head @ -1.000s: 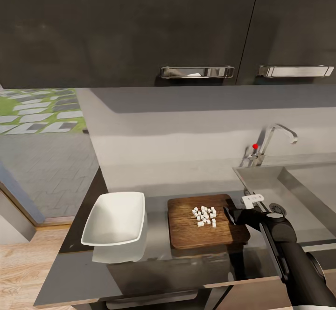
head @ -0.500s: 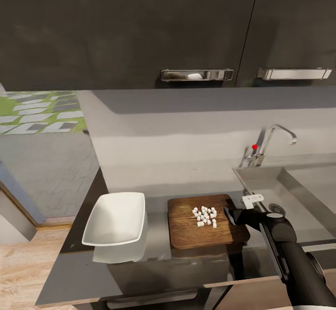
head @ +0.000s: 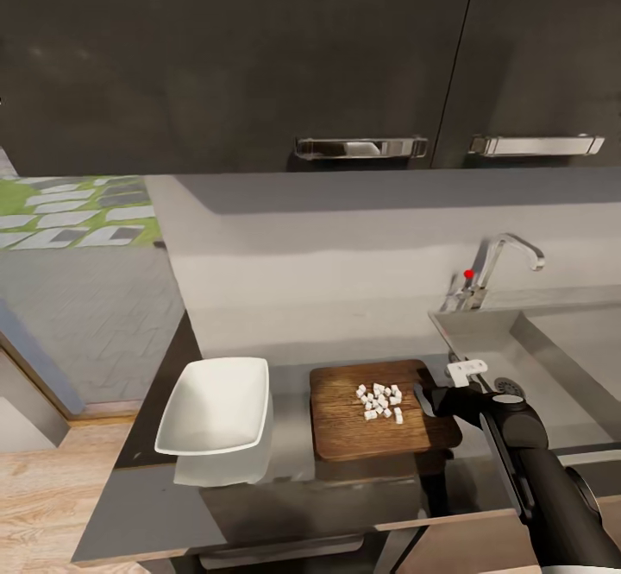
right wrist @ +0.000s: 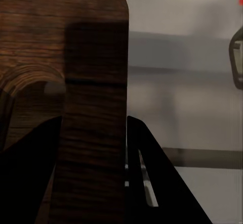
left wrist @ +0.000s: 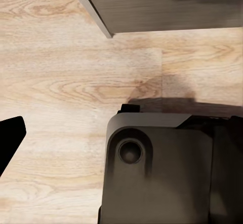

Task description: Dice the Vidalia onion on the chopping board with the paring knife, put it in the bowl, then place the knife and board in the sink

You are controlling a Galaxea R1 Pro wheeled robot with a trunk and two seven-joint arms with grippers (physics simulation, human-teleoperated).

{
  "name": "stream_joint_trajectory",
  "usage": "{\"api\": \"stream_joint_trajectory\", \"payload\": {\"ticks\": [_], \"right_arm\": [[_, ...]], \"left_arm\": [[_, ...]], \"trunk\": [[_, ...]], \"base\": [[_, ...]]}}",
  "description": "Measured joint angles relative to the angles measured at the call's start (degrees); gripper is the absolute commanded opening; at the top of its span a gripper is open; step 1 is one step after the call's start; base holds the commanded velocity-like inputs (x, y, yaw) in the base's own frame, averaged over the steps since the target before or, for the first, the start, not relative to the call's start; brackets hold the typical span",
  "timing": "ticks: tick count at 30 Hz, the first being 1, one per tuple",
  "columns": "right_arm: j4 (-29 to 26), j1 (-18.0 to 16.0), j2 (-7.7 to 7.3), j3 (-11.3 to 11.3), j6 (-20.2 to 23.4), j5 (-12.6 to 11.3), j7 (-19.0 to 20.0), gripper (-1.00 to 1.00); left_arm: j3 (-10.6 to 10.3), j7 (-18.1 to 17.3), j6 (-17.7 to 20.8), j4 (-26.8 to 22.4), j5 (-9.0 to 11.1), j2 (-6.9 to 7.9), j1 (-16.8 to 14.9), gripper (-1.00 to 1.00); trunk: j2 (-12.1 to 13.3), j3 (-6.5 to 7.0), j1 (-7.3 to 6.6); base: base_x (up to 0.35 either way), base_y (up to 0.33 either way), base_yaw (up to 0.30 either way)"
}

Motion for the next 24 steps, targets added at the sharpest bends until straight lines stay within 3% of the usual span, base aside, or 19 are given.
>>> {"api": "stream_joint_trajectory", "payload": {"ticks": [4,19,24], "right_arm": [[0.0,0.0,0.0,0.0,0.0,0.0,0.0,-1.0],[0.0,0.0,0.0,0.0,0.0,0.0,0.0,-1.0],[-1.6,-1.7,0.72,0.7,-1.0,0.3,-0.1,-1.0]], "left_arm": [[0.0,0.0,0.0,0.0,0.0,0.0,0.0,1.0],[-0.1,-0.1,0.1,0.8,0.0,0.55,0.0,1.0],[0.1,-0.3,-0.1,0.3,0.1,0.91,0.0,1.0]], "trunk": [[1.6,0.72,-0.88],[1.6,0.73,-0.89],[1.6,0.73,-0.89]], "base": [[0.0,0.0,0.0],[0.0,0.0,0.0],[0.0,0.0,0.0]]}}
